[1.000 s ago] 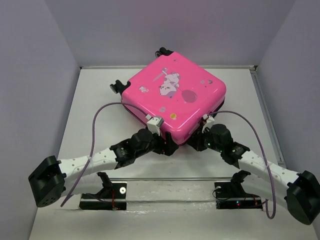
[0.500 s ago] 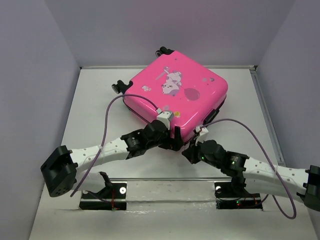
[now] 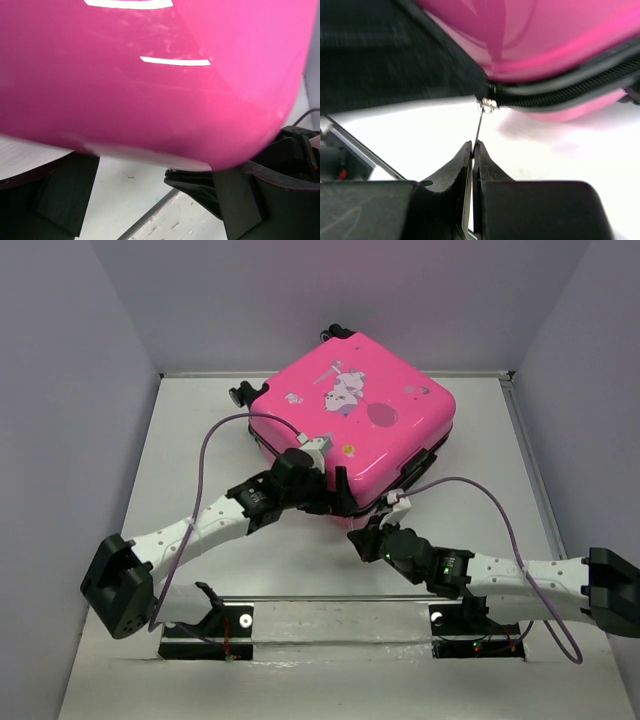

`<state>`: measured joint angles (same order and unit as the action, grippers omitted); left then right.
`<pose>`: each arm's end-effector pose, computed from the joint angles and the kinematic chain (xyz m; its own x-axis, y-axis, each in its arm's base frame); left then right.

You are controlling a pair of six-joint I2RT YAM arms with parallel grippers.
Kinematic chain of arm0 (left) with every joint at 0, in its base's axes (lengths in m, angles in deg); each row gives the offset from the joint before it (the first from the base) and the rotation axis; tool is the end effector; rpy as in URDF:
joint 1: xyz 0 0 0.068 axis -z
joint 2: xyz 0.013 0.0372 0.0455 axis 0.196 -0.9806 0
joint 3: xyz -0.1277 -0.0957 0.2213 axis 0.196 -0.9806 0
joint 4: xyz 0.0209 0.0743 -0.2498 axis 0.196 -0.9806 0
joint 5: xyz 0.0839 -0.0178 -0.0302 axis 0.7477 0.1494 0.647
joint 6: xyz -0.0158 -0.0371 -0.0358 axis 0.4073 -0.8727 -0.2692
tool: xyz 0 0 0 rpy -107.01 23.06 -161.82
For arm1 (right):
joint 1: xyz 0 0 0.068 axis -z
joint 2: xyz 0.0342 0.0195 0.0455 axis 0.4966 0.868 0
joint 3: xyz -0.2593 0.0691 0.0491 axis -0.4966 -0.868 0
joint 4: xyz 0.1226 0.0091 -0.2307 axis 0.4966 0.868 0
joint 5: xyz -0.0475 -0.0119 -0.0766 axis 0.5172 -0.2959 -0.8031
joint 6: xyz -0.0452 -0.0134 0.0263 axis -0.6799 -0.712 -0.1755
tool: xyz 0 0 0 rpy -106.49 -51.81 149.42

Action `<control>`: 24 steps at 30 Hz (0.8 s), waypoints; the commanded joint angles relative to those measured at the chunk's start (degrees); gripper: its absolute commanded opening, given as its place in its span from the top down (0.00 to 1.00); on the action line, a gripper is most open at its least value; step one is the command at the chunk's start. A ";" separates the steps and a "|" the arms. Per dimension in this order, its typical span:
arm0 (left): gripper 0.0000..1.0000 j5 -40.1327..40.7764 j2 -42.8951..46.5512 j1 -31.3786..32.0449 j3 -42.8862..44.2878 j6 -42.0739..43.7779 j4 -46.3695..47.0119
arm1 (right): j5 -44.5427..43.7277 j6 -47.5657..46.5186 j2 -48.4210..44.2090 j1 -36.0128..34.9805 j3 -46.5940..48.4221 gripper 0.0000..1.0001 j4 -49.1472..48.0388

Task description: Pack the luggage

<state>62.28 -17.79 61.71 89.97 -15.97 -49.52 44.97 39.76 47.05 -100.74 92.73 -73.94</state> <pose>0.1856 -0.2313 0.2755 -0.7083 -0.0182 -0.7056 0.5277 0.6502 -0.5465 0.0849 0.1949 0.2059 -0.5593 0.1727 -0.8108 -0.4344 0.7720 0.4640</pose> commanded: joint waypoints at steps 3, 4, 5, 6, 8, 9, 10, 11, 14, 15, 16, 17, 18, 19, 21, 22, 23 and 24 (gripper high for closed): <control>0.01 -5.57 9.61 -22.17 7.38 -2.21 12.86 | 5.14 1.35 -0.21 -3.93 2.49 0.93 -6.27; 0.01 -7.17 9.79 -27.16 7.47 -2.30 11.54 | 5.31 1.35 -0.30 -3.92 2.57 0.93 -6.00; 0.01 -8.49 9.96 -29.56 7.73 -2.30 10.83 | 5.14 1.09 -0.30 -3.92 2.75 0.93 -5.56; 0.01 -10.94 9.70 -31.67 8.08 -2.13 9.61 | 5.14 0.91 -0.21 -3.23 2.92 0.93 -5.39; 0.01 -13.33 9.09 -36.76 8.96 -2.04 9.07 | 5.05 0.56 0.23 -3.22 3.36 0.93 -4.95; 0.01 -14.21 9.00 -38.18 9.22 -2.04 8.98 | 4.96 0.47 0.32 -3.22 3.45 0.93 -4.86; 0.01 -14.31 8.74 -39.33 9.57 -1.86 8.63 | 4.96 0.39 0.49 -2.70 3.71 0.93 -4.68; 0.01 -14.22 8.47 -40.64 10.27 -1.86 8.63 | 5.05 0.30 0.67 -2.69 3.80 0.93 -4.59; 0.01 -14.39 4.80 -44.95 12.38 -2.74 8.80 | 5.31 0.47 1.28 -2.69 3.80 0.93 -4.24; 0.01 -14.48 3.82 -46.62 13.08 -3.00 9.06 | 5.40 0.39 1.46 -2.69 3.80 0.93 -4.07; 0.01 -13.88 2.59 -47.33 13.87 -3.09 9.15 | 5.57 0.47 1.46 -2.69 3.80 0.93 -3.89; 0.01 -13.09 0.15 -48.55 15.54 -3.35 9.16 | 5.84 0.30 1.55 -2.69 3.80 0.93 -3.45; 0.01 -13.08 -1.18 -48.57 16.42 -3.53 9.16 | 5.93 0.30 1.46 -2.69 3.72 0.93 -3.19; 0.01 -12.64 -2.68 -49.61 17.39 -3.79 9.24 | 6.10 0.30 1.29 -2.69 3.63 0.93 -3.01; 0.01 -12.64 -7.67 -49.89 20.89 -3.88 8.90 | 6.71 0.12 1.11 -2.69 3.37 0.93 -2.66; 0.01 -13.25 -9.53 -49.97 22.31 -3.97 8.54 | 7.15 0.03 0.93 -2.69 3.28 0.93 -2.49; 0.01 -13.25 -11.29 -49.89 24.76 -4.15 8.63 | 7.59 0.03 0.76 -2.69 3.19 0.93 -2.40; 0.01 -13.25 -14.61 -50.41 26.09 -4.15 8.54 | 7.95 -0.05 0.50 -2.69 2.93 0.93 -2.22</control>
<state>50.06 -26.93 11.86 109.57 -19.45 -42.50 51.55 40.24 48.34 -103.38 94.15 -75.86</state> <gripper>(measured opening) 0.990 0.070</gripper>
